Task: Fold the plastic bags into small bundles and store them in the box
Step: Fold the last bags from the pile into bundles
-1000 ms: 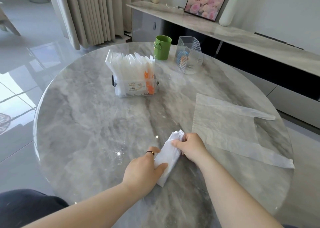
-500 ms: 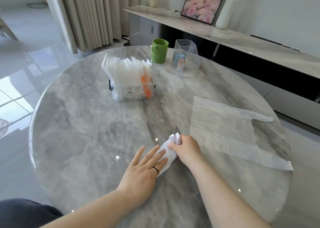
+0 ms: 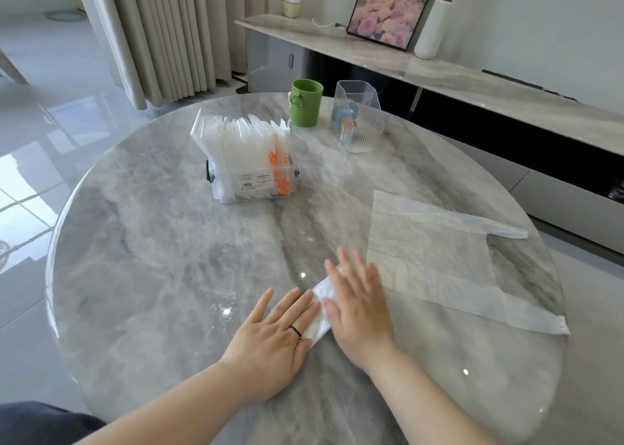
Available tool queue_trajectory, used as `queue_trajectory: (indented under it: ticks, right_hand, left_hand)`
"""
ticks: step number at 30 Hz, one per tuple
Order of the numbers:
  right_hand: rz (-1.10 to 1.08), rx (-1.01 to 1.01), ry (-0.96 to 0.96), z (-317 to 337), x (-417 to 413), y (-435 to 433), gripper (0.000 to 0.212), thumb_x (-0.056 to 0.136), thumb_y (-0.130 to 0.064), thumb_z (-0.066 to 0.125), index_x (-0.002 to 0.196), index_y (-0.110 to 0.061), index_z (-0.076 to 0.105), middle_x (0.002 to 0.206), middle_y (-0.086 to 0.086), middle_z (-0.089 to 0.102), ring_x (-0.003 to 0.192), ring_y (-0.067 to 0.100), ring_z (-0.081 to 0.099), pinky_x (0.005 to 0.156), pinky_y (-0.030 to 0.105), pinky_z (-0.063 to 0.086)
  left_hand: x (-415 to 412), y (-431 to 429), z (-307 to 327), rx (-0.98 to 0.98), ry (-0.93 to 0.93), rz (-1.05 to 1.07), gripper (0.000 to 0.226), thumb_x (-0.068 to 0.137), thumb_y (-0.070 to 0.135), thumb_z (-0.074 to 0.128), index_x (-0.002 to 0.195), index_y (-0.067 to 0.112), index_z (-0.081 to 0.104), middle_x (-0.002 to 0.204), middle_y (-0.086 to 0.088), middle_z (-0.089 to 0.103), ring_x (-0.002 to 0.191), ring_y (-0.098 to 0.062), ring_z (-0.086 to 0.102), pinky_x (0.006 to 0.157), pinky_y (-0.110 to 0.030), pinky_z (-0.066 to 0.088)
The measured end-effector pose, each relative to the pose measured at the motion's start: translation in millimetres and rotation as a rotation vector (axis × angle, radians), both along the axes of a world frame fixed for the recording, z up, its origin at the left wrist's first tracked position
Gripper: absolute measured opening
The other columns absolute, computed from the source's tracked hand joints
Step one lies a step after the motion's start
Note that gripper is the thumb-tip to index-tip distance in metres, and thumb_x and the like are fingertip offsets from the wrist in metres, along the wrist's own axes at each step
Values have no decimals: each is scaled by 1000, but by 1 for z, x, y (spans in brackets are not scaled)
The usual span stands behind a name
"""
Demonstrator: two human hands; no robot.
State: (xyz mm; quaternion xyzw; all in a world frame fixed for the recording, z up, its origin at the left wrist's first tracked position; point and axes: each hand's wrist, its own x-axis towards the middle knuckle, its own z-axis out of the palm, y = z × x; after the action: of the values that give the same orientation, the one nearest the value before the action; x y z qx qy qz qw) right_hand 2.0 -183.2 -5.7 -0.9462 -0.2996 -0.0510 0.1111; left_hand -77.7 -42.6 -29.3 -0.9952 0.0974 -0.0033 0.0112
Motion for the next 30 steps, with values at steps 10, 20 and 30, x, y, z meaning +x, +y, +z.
queue_trajectory:
  ticks: [10, 20, 30]
  right_hand:
    - [-96, 46, 156, 19, 22, -14, 99, 67, -63, -6, 148, -11, 16, 157, 3, 5, 146, 15, 2, 108, 17, -13]
    - [-147, -452, 77, 35, 55, -65, 26, 97, -14, 35, 116, -10, 53, 123, 4, 55, 114, 20, 52, 80, 27, 41]
    - [2, -286, -38, 28, 13, -56, 46, 7, -32, 87, 33, -19, 51, 39, -5, 48, 36, 3, 51, 29, 15, 28]
  left_hand:
    - [9, 9, -4, 54, -140, 50, 72, 99, 31, 0, 105, 18, 71, 111, 5, 68, 102, -13, 65, 107, -36, 8]
    - [20, 23, -3, 42, -210, 167, 71, 99, 32, 1, 110, 16, 68, 114, -1, 67, 105, -19, 65, 108, -36, 8]
    - [14, 13, 24, -384, -398, -42, 33, 87, 27, 34, 118, 22, 46, 127, 1, 52, 119, -13, 41, 112, -27, 9]
